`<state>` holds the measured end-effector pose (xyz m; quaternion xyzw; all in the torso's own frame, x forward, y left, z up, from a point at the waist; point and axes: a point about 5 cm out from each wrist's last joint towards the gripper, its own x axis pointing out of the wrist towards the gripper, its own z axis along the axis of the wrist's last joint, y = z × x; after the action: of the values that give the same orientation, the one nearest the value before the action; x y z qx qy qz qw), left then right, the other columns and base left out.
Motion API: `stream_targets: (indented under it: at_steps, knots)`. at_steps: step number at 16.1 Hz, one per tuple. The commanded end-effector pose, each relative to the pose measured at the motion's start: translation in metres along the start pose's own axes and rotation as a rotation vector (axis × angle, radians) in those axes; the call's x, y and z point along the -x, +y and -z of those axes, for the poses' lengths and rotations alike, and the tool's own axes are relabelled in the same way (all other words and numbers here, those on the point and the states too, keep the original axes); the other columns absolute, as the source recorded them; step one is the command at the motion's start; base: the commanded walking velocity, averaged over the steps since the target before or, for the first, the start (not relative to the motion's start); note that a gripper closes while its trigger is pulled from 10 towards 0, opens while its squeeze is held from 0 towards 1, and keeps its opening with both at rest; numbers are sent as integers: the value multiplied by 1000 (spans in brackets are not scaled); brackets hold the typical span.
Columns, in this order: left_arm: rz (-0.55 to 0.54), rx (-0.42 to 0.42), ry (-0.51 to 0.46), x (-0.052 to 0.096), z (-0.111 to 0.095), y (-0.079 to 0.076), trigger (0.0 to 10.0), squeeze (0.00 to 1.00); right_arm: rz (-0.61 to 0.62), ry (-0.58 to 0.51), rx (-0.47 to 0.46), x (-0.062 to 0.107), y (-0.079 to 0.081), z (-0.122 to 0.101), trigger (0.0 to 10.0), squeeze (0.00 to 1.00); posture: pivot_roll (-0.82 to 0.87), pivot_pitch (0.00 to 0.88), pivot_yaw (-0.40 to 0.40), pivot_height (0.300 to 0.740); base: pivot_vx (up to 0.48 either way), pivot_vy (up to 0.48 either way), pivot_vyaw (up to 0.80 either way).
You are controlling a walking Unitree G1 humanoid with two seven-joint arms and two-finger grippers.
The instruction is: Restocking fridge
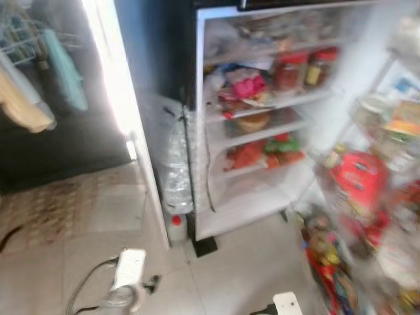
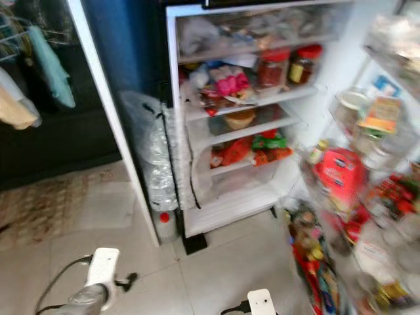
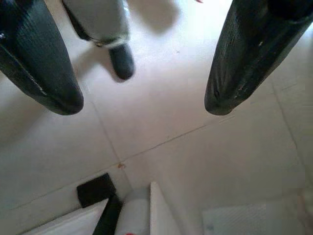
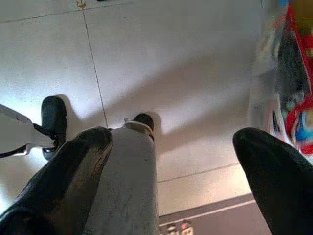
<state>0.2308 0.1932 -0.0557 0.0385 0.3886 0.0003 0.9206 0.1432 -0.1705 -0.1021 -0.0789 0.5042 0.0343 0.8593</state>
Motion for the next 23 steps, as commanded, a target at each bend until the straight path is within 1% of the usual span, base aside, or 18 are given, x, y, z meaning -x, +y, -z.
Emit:
stream_targets:
  at_steps: [1, 13, 23]
  knots:
    - [14, -11, -5, -1, -2, -6, 10000, 0, 3, 51, -21, 2, -1, 14, 10000, 0, -152, 62, -5, 740, 0, 0, -638]
    - [14, -24, -1, -1, -1, -6, 10000, 0, -1, 59, -5, 2, -2, 14, 10000, 0, -151, 57, -9, 740, 0, 0, -620]
    - [18, -37, 1, -1, -1, -7, 10000, 0, -9, 83, 20, 3, -3, 17, 10000, 0, -150, 47, -10, 740, 0, 0, -523]
